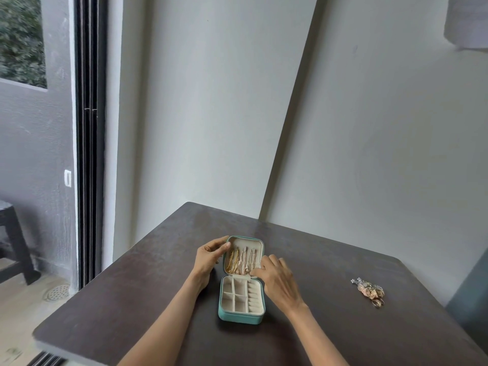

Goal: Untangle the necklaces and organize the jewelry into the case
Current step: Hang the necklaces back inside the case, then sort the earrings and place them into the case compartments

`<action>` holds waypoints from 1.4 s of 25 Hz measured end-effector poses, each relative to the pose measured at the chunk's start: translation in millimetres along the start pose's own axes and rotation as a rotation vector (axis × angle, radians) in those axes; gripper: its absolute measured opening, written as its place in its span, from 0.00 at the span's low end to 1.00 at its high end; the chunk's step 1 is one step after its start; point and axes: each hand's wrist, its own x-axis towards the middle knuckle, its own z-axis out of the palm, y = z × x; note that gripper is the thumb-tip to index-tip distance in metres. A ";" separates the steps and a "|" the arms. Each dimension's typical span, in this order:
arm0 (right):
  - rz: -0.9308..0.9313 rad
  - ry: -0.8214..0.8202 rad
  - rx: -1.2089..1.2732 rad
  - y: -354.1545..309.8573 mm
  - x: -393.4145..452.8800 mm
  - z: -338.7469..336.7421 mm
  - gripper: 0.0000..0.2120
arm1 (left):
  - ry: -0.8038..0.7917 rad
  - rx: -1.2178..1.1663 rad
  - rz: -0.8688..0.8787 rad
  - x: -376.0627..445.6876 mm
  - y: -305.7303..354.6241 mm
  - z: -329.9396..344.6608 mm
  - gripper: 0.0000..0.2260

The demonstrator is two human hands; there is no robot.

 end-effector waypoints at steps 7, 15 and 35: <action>0.055 0.006 0.054 -1.5 -0.5 -0.6 0.14 | -0.008 0.031 -0.033 5.2 -4.0 0.1 0.05; 0.932 -0.223 0.873 -12.7 4.7 13.5 0.10 | 0.030 0.126 -0.130 8.5 -6.4 6.2 0.07; 1.009 -0.090 0.895 12.0 13.4 -1.6 0.13 | -0.122 0.662 0.054 23.3 56.5 64.9 0.09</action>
